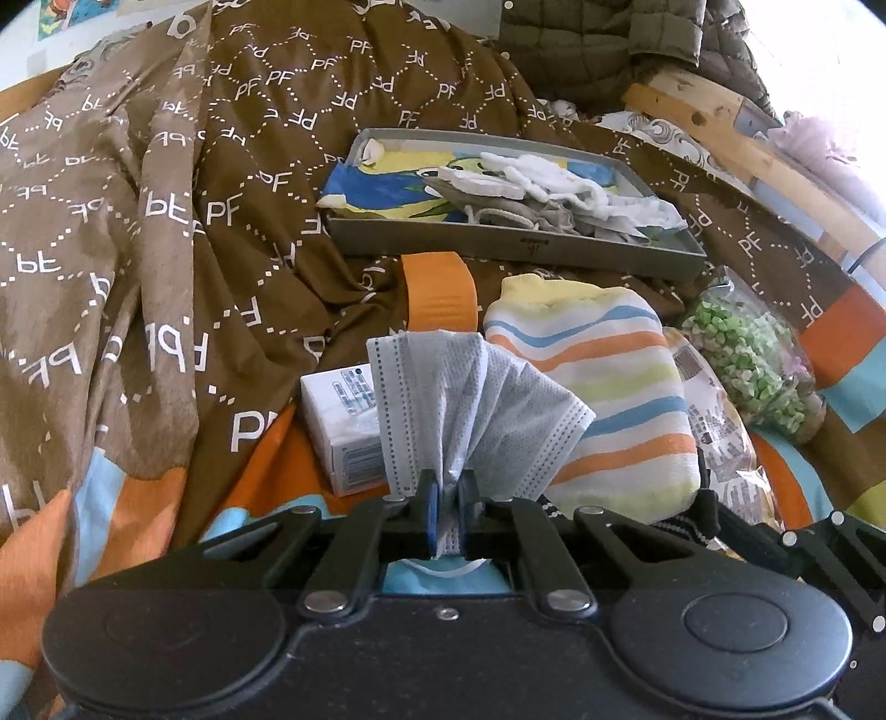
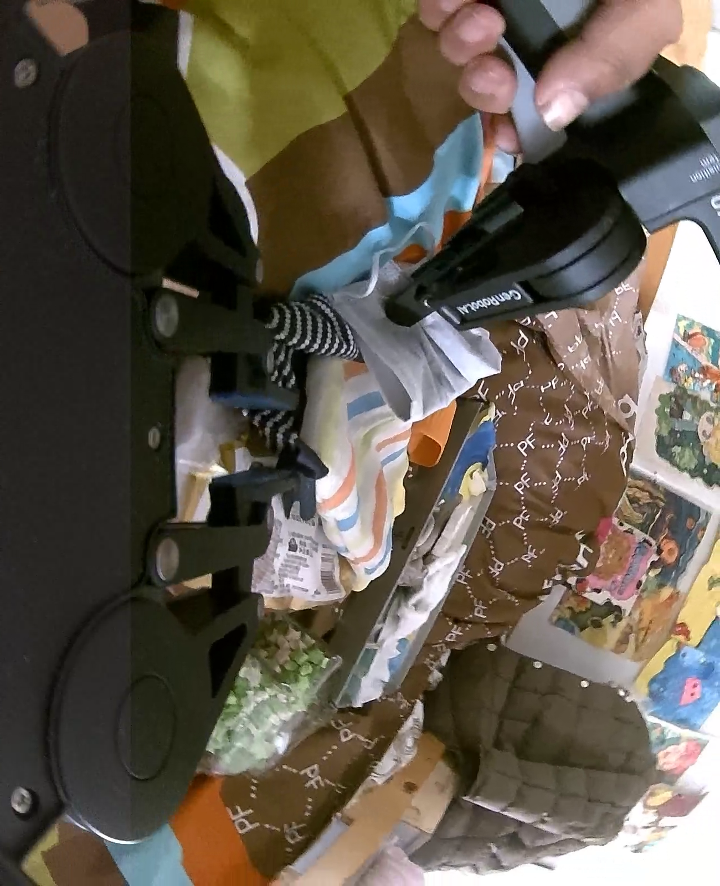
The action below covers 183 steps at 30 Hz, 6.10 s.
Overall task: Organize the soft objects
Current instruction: 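Close the left gripper on the grey face mask while the right gripper grasps the black-white striped sock, then lift the grey mask and striped sock in both grippers toward the tray, then open both grippers to drop the mask and sock into the tray, then raise both open tools from the tray and move back to the pile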
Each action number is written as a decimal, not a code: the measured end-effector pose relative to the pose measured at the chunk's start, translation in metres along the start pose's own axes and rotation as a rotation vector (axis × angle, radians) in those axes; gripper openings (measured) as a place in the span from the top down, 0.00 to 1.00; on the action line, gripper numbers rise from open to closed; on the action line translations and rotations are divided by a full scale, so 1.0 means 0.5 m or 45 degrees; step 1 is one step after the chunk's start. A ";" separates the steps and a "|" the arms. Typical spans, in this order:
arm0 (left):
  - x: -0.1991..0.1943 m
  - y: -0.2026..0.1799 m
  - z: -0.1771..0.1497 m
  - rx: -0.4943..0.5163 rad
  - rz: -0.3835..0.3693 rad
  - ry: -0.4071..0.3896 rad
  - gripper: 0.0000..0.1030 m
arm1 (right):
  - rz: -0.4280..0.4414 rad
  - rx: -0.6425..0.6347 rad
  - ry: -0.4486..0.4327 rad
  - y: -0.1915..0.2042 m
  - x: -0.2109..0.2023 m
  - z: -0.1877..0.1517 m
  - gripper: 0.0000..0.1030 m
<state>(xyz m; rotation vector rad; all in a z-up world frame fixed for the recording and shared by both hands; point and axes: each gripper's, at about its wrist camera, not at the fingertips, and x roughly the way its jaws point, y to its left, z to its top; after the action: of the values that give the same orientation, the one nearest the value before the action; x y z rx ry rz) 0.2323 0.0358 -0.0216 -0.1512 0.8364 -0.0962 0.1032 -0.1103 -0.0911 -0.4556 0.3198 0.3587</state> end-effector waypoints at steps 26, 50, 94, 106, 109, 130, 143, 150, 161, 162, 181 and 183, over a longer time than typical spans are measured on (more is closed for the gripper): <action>-0.033 0.021 -0.029 -0.081 -0.072 -0.051 0.96 | 0.062 -0.082 -0.079 0.019 -0.057 0.007 1.00; -0.207 -0.011 -0.031 -0.095 -0.138 -0.216 0.96 | -0.156 -0.098 -0.254 -0.045 -0.196 0.031 1.00; 0.190 -0.005 0.490 0.001 -0.148 -0.225 0.96 | -0.205 -0.085 -0.313 -0.412 0.444 0.349 1.00; 0.359 0.014 0.470 -0.014 -0.208 -0.109 0.96 | -0.139 -0.058 -0.009 -0.400 0.648 0.217 1.00; 0.374 0.010 0.470 -0.030 -0.220 -0.108 0.96 | -0.125 -0.049 0.042 -0.401 0.659 0.191 1.00; 0.308 -0.018 0.448 -0.092 -0.168 -0.120 0.54 | -0.030 0.150 0.120 -0.469 0.534 0.186 0.50; 0.105 -0.049 0.405 -0.040 -0.146 -0.342 0.18 | -0.030 0.359 0.004 -0.520 0.323 0.230 0.22; -0.015 -0.068 0.363 -0.014 -0.139 -0.481 0.01 | -0.005 0.411 -0.064 -0.521 0.189 0.254 0.02; -0.148 -0.083 0.255 -0.081 -0.094 -0.600 0.01 | -0.013 0.443 -0.150 -0.483 -0.023 0.243 0.01; -0.156 -0.085 0.242 -0.079 -0.092 -0.606 0.01 | -0.013 0.452 -0.152 -0.479 -0.039 0.239 0.01; -0.226 -0.122 0.010 -0.018 -0.050 -0.639 0.01 | -0.089 0.660 -0.168 -0.403 -0.213 0.075 0.01; -0.224 -0.115 -0.013 -0.028 -0.029 -0.620 0.01 | -0.100 0.669 -0.163 -0.396 -0.220 0.055 0.01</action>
<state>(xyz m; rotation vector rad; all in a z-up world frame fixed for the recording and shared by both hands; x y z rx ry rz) 0.1514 -0.0051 0.0660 -0.1953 0.3502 -0.0672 0.0912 -0.2920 0.0463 0.0703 0.2578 0.2138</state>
